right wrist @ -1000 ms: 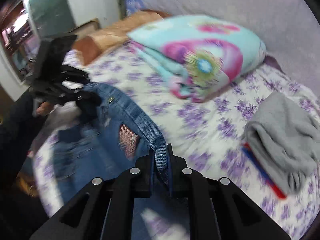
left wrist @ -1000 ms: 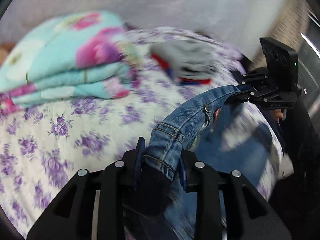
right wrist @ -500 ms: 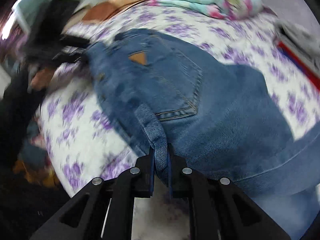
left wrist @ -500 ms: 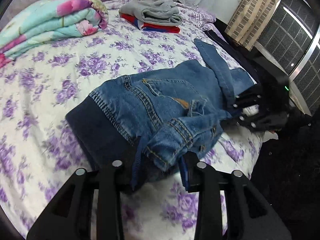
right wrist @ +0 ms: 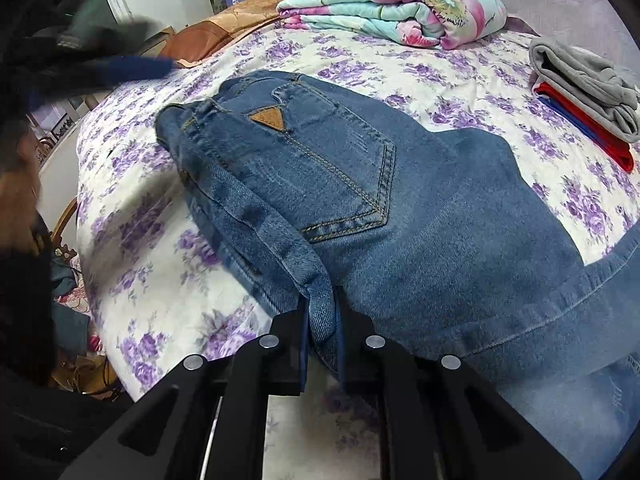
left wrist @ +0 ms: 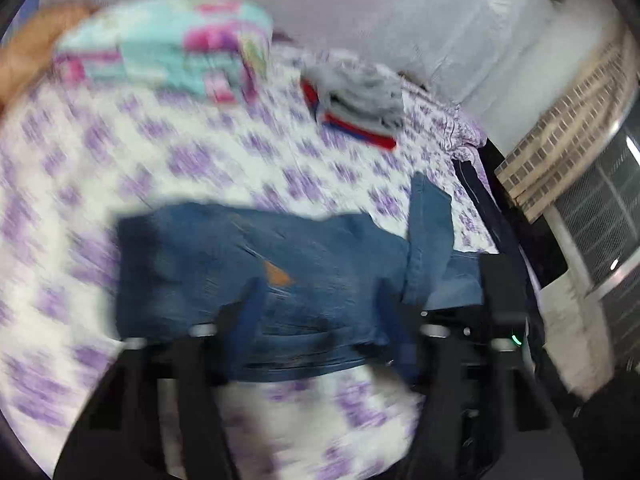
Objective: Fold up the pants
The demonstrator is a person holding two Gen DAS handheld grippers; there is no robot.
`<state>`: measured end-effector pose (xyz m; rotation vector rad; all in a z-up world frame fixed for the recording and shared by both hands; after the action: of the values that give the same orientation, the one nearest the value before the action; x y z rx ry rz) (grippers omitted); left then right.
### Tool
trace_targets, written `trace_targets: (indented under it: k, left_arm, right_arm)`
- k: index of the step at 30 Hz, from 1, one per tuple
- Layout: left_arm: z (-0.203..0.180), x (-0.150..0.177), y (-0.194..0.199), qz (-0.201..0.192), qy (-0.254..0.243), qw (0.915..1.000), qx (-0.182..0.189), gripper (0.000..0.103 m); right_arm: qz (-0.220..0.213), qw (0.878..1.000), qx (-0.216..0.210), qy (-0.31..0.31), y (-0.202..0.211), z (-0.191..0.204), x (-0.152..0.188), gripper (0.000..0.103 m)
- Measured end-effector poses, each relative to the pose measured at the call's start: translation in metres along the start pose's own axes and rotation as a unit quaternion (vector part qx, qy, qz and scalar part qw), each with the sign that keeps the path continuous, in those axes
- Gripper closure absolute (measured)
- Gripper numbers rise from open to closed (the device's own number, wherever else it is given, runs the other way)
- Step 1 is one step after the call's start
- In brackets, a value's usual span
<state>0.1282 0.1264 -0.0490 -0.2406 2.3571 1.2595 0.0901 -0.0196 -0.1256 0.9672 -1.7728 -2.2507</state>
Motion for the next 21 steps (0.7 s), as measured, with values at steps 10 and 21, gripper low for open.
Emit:
trace_targets:
  k: [10, 21]
  left_arm:
    - [0.030, 0.042, -0.057, 0.020, 0.094, 0.9950, -0.026, 0.102]
    - [0.023, 0.043, -0.062, 0.018, 0.076, 0.9959, -0.044, 0.102]
  right_arm:
    - [-0.022, 0.999, -0.021, -0.030, 0.024, -0.002, -0.021, 0.095]
    - [0.045, 0.986, 0.067, -0.143, 0.055, -0.084, -0.064, 0.039]
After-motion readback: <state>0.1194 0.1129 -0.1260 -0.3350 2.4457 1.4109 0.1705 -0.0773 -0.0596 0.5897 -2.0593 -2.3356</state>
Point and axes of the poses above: each gripper's, at about its wrist camera, not at the fingertips, and y roughly against the way its jaws point, z to its left, x to its underside, the point moved 2 cm from there along -y, roughly the way its jaws point, and after that the axes turned 6 degrees about z, right-handed, at the moved point
